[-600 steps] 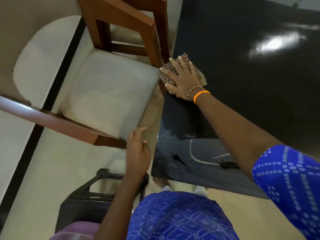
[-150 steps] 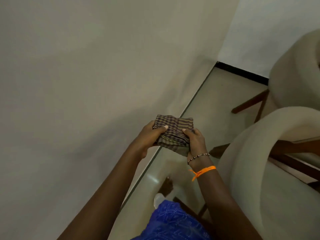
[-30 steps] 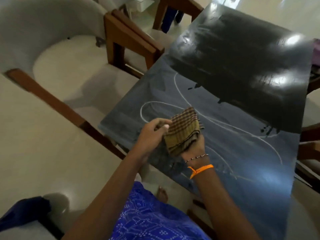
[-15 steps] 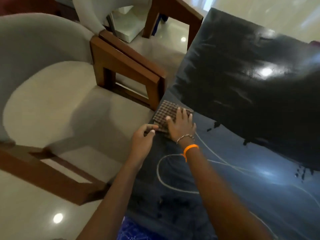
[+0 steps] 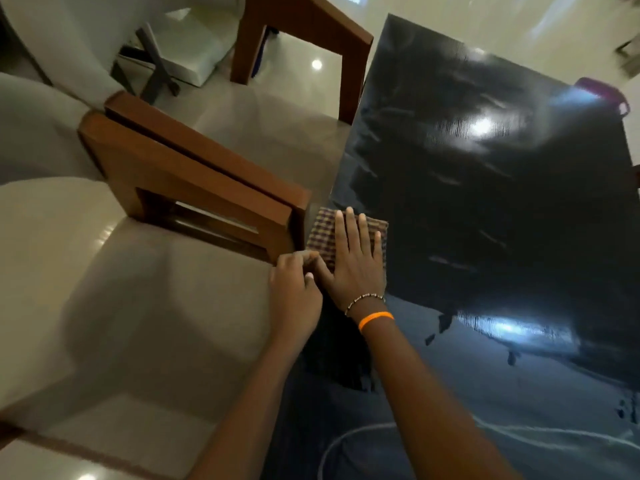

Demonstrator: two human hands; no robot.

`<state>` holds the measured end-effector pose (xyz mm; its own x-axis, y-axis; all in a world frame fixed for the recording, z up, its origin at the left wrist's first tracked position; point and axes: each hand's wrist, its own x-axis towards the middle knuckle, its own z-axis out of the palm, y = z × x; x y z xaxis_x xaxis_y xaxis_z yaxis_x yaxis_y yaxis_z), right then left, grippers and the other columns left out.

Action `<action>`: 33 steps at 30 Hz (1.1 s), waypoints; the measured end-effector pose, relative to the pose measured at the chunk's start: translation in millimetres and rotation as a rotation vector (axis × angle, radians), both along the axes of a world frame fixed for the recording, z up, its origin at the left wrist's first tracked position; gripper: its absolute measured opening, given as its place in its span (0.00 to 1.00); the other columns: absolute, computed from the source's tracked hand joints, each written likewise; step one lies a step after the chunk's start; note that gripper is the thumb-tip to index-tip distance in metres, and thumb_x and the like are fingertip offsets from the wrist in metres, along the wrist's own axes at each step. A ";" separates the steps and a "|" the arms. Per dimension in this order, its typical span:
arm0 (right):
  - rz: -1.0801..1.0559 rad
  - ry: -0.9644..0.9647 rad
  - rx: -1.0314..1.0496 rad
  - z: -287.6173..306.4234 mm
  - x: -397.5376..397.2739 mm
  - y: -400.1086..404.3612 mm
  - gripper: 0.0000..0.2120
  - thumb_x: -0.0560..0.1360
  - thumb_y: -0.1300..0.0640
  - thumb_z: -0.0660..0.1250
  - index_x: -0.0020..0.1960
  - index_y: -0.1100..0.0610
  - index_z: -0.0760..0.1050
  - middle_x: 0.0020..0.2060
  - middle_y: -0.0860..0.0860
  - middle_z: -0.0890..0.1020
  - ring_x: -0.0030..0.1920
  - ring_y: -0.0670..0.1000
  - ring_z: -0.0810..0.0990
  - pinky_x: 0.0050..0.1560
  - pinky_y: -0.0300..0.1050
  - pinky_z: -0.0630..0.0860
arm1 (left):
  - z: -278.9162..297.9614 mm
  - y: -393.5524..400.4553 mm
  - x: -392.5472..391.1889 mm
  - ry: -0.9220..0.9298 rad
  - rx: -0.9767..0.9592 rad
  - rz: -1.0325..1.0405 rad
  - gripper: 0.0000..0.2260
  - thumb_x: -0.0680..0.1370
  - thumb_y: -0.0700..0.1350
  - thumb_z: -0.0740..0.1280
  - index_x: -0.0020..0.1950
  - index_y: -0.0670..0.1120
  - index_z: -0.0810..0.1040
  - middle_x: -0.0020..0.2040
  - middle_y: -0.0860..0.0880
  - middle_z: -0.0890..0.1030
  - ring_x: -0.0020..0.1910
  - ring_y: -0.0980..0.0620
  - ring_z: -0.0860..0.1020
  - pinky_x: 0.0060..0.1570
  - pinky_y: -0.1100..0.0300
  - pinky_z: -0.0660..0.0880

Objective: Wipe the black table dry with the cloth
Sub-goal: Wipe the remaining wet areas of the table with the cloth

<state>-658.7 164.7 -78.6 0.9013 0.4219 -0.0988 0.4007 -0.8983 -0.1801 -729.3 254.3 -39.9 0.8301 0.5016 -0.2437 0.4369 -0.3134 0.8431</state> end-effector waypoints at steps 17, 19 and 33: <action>-0.149 -0.103 0.031 -11.7 312.1 35.3 0.32 0.78 0.41 0.51 0.77 0.53 0.46 0.78 0.50 0.49 0.77 0.53 0.44 0.74 0.57 0.40 | -30.7 9.6 149.3 -0.012 0.100 -0.200 0.27 0.75 0.29 0.56 0.73 0.46 0.62 0.73 0.50 0.65 0.71 0.54 0.63 0.69 0.63 0.61; -0.160 -0.060 0.016 -9.1 327.6 36.6 0.32 0.79 0.40 0.51 0.77 0.53 0.45 0.78 0.51 0.48 0.77 0.53 0.43 0.74 0.57 0.40 | -29.8 11.3 148.1 -0.021 0.078 -0.180 0.26 0.76 0.29 0.57 0.72 0.46 0.63 0.72 0.50 0.67 0.70 0.55 0.65 0.66 0.70 0.59; 0.028 -0.009 0.099 -1.1 149.2 5.1 0.34 0.76 0.39 0.52 0.77 0.50 0.45 0.78 0.49 0.50 0.77 0.51 0.44 0.74 0.54 0.41 | -3.3 0.7 88.8 -0.121 -0.043 -0.006 0.25 0.76 0.31 0.56 0.71 0.49 0.64 0.70 0.53 0.67 0.67 0.63 0.63 0.63 0.74 0.59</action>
